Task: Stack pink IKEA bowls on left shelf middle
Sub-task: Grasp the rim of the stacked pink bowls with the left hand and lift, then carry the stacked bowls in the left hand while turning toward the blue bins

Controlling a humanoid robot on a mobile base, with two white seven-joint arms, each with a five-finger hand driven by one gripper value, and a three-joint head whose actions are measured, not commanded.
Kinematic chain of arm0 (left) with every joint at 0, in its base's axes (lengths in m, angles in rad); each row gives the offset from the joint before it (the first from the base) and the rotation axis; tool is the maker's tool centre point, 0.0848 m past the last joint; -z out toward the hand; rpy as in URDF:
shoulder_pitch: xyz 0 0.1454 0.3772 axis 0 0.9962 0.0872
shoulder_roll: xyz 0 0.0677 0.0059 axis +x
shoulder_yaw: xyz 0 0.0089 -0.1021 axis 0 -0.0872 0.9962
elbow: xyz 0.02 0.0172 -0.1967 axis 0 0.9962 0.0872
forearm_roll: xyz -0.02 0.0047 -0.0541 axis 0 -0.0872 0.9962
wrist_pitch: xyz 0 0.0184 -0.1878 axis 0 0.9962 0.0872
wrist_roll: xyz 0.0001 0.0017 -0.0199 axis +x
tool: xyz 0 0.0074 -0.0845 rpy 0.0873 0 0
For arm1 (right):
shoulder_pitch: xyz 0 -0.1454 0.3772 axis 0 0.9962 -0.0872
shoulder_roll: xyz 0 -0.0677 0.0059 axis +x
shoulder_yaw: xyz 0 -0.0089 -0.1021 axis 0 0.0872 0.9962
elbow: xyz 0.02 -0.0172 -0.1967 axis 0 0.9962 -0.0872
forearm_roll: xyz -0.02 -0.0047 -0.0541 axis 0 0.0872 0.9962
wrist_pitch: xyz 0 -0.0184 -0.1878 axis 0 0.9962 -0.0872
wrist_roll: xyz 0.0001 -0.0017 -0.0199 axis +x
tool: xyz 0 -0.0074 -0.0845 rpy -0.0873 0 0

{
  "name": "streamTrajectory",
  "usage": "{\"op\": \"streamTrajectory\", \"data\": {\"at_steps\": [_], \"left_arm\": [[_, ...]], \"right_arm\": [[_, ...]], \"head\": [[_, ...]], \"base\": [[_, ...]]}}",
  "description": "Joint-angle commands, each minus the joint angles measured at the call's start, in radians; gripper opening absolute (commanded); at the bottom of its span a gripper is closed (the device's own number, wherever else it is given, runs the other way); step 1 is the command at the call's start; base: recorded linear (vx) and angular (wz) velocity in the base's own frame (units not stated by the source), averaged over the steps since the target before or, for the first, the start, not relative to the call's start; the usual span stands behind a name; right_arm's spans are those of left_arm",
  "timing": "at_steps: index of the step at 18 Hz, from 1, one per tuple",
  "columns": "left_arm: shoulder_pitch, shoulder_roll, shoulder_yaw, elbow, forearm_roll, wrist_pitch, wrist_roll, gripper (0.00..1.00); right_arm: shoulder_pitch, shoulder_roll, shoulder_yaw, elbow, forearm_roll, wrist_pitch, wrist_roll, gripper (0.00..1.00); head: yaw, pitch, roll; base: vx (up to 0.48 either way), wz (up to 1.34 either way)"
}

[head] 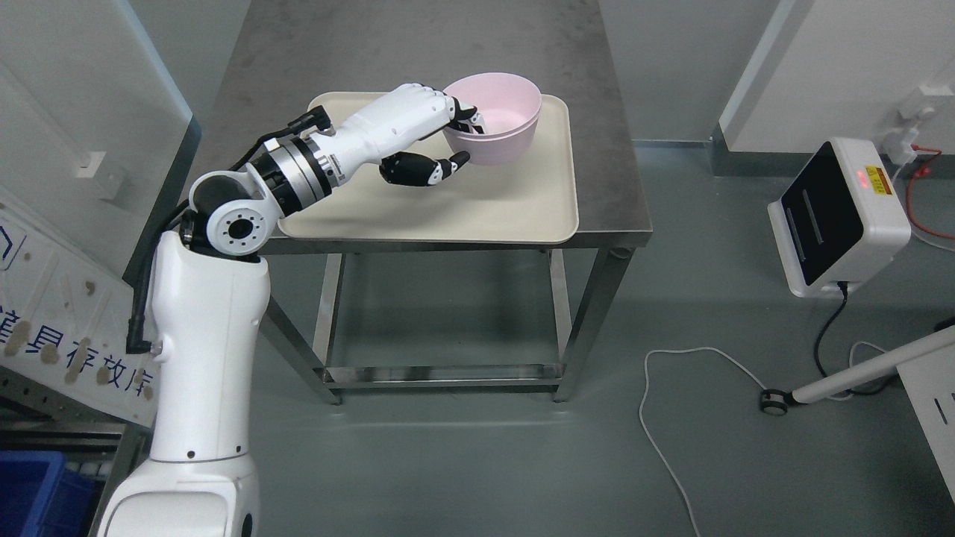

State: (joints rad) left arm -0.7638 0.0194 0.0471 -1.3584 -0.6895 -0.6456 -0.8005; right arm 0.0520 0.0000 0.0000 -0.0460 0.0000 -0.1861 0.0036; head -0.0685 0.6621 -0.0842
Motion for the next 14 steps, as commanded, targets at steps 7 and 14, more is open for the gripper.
{"op": "streamTrajectory", "data": {"at_steps": [7, 14], "left_arm": [[0.127, 0.017, 0.214, -0.085, 0.074, -0.094, -0.034, 0.03], [0.175, 0.013, 0.270, -0.102, 0.074, -0.135, -0.037, 0.03]], "right_arm": [[0.000, -0.017, -0.011, 0.000, 0.008, 0.000, 0.000, 1.00], [0.000, -0.017, -0.011, 0.000, 0.008, 0.000, 0.000, 1.00]], "head": [[0.0000, 0.000, 0.000], [0.0000, 0.001, 0.000]], "base": [[-0.165, -0.01], [-0.228, -0.04]]}}
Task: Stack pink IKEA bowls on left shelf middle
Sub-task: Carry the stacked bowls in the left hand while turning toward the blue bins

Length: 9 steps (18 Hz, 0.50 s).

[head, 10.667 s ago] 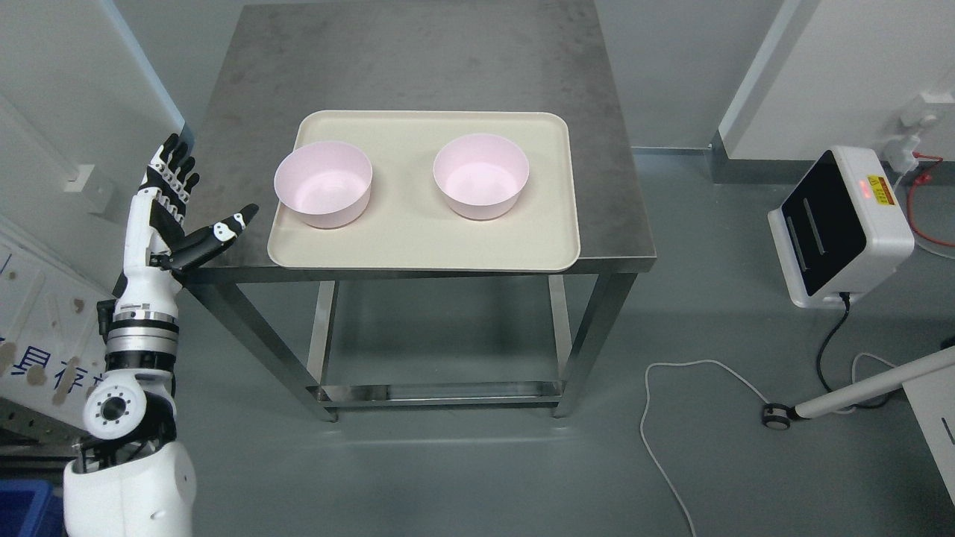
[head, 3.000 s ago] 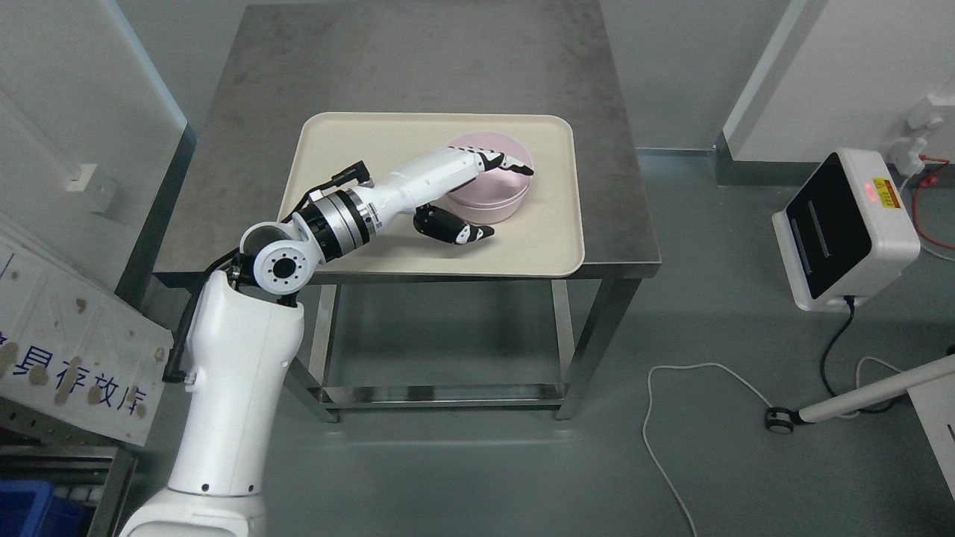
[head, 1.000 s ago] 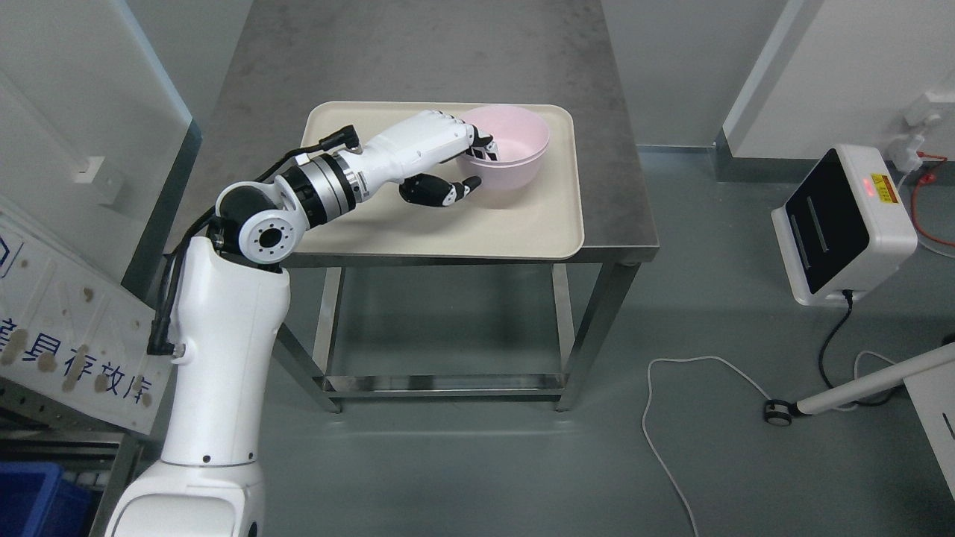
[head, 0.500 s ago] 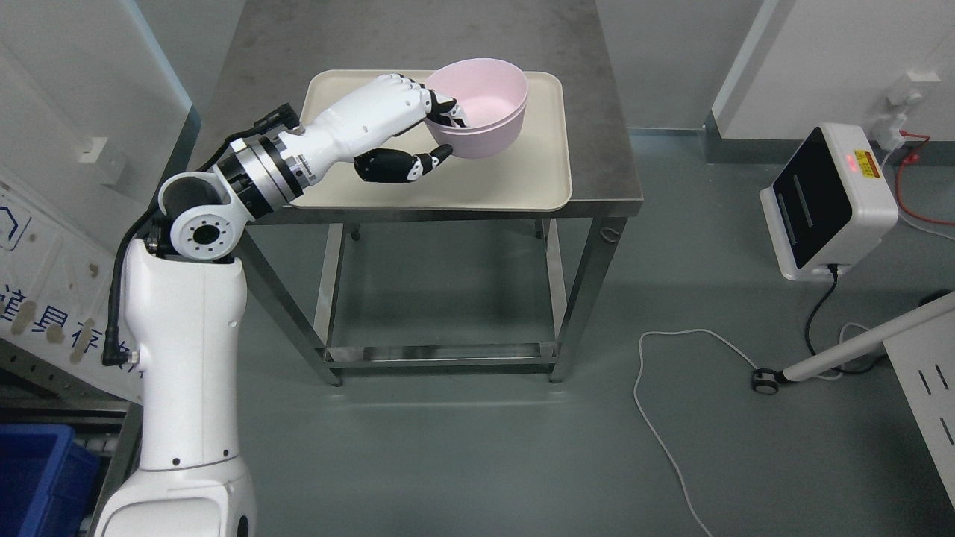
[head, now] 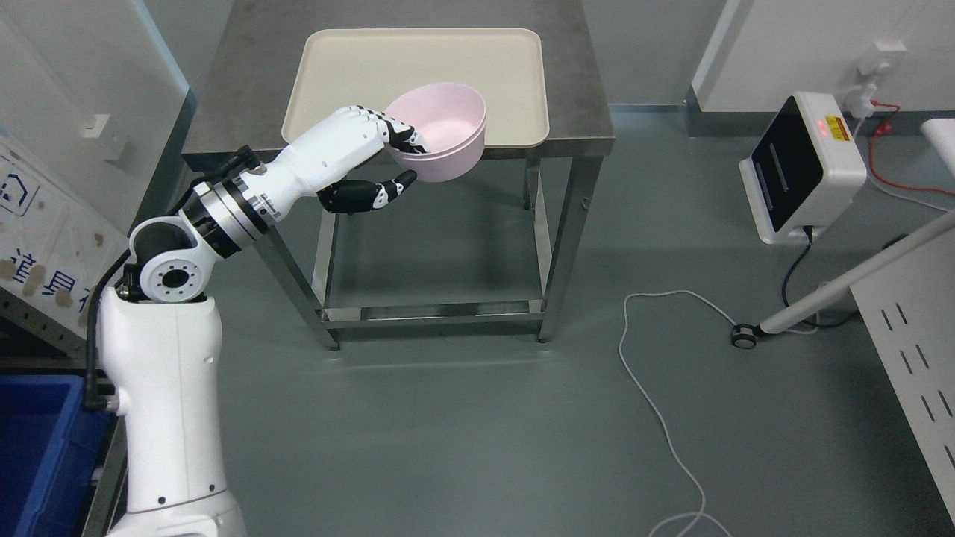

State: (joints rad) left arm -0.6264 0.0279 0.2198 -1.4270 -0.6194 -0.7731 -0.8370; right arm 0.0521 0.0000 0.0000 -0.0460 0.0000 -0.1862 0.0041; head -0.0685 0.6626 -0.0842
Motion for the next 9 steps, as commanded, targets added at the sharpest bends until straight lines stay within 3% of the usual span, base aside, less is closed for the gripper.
{"op": "streamTrajectory", "data": {"at_steps": [1, 9], "left_arm": [[0.039, 0.004, 0.098, -0.033, 0.004, -0.008, -0.001, 0.04], [0.042, -0.005, 0.134, -0.033, 0.006, -0.008, 0.001, 0.04]], "right_arm": [[0.000, -0.017, -0.011, 0.000, 0.008, 0.001, -0.001, 1.00], [0.000, -0.017, -0.011, 0.000, 0.008, 0.001, -0.001, 1.00]], "head": [[0.0000, 0.000, 0.000], [0.0000, 0.000, 0.000]], "base": [[-0.319, -0.26], [-0.311, -0.37]]}}
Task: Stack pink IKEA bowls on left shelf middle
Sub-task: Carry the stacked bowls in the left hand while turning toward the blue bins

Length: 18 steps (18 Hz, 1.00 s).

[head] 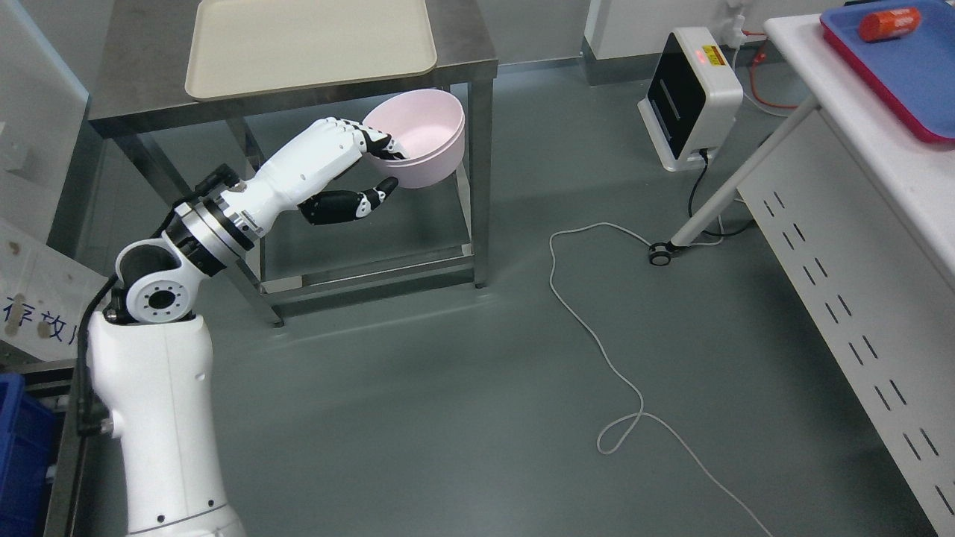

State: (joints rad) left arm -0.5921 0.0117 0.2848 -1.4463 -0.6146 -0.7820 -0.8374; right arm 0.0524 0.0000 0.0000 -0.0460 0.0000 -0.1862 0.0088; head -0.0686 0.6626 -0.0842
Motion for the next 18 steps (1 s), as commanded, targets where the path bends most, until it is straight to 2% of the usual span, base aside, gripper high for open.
{"op": "streamTrajectory", "data": {"at_steps": [1, 10, 18], "left_arm": [[0.008, 0.011, 0.077, -0.014, 0.003, 0.001, 0.001, 0.04], [0.041, 0.007, 0.093, -0.013, 0.001, 0.010, 0.001, 0.03], [0.019, 0.006, 0.076, -0.008, 0.025, 0.007, 0.001, 0.04]], "right_arm": [[0.000, -0.017, -0.009, 0.000, 0.008, 0.001, -0.006, 1.00], [0.000, -0.017, -0.011, 0.000, 0.008, 0.001, -0.006, 1.00], [0.000, -0.017, -0.011, 0.000, 0.008, 0.001, -0.006, 1.00]], "head": [[0.0000, 0.000, 0.000], [0.0000, 0.000, 0.000], [0.0000, 0.000, 0.000]], "base": [[-0.291, -0.19], [-0.272, -0.03], [-0.276, 0.13]]}}
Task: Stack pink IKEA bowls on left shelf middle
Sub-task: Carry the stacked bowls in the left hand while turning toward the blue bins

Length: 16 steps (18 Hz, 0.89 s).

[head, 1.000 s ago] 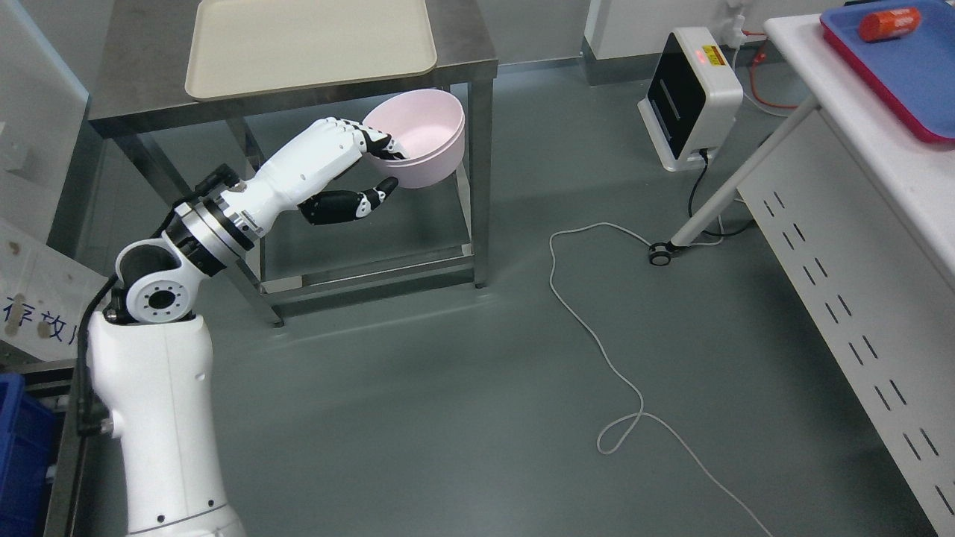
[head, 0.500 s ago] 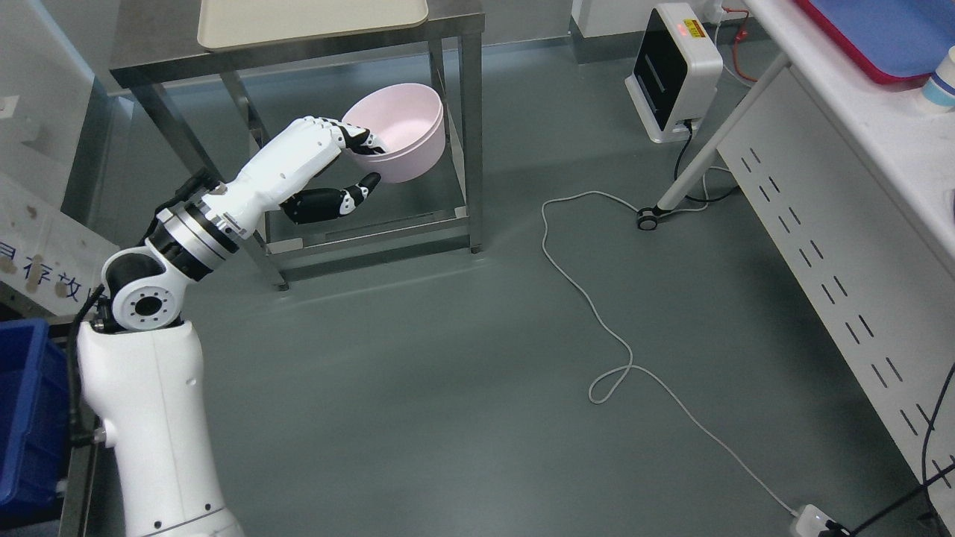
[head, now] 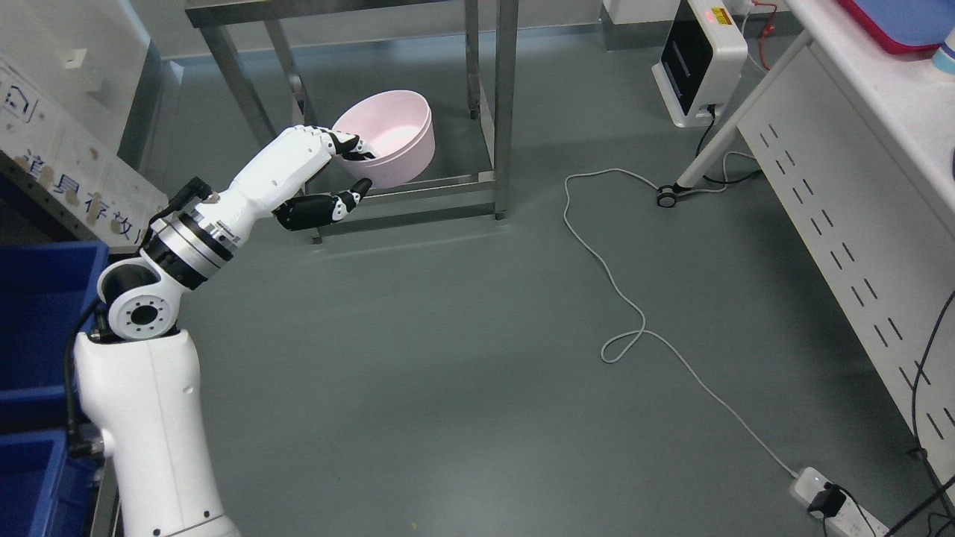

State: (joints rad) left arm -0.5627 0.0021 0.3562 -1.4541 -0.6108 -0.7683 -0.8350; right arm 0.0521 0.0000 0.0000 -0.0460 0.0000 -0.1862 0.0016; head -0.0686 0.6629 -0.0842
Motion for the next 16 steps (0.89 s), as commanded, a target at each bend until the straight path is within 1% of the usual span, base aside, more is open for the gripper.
{"op": "streamTrajectory", "data": {"at_steps": [1, 6, 9, 11, 13, 16], "left_arm": [[-0.025, 0.015, -0.009, 0.000, 0.028, -0.006, -0.001, 0.04], [-0.025, 0.015, -0.071, 0.000, 0.039, -0.008, 0.008, 0.04], [-0.032, 0.015, -0.124, -0.006, 0.112, -0.011, 0.011, 0.04], [-0.052, 0.015, -0.157, -0.029, 0.129, -0.011, 0.011, 0.04], [-0.095, 0.015, -0.160, -0.035, 0.131, -0.005, 0.011, 0.04], [-0.123, 0.015, -0.141, -0.041, 0.131, 0.001, 0.011, 0.04]], "right_arm": [[0.000, -0.017, -0.011, 0.000, 0.008, 0.001, 0.001, 1.00], [0.000, -0.017, -0.011, 0.000, 0.008, 0.001, 0.001, 1.00], [0.000, -0.017, -0.011, 0.000, 0.008, 0.001, 0.001, 1.00], [0.000, -0.017, -0.011, 0.000, 0.008, 0.001, 0.003, 1.00], [0.000, -0.017, -0.011, 0.000, 0.008, 0.001, 0.003, 1.00], [0.000, -0.017, -0.011, 0.000, 0.008, 0.001, 0.001, 1.00]], "head": [[0.0000, 0.000, 0.000], [0.0000, 0.000, 0.000], [0.0000, 0.000, 0.000], [0.0000, 0.000, 0.000], [0.0000, 0.000, 0.000], [0.0000, 0.000, 0.000]], "base": [[-0.394, 0.30], [-0.393, 0.36], [-0.365, 0.41], [-0.385, 0.53], [-0.321, 0.66], [-0.260, 0.87]]}}
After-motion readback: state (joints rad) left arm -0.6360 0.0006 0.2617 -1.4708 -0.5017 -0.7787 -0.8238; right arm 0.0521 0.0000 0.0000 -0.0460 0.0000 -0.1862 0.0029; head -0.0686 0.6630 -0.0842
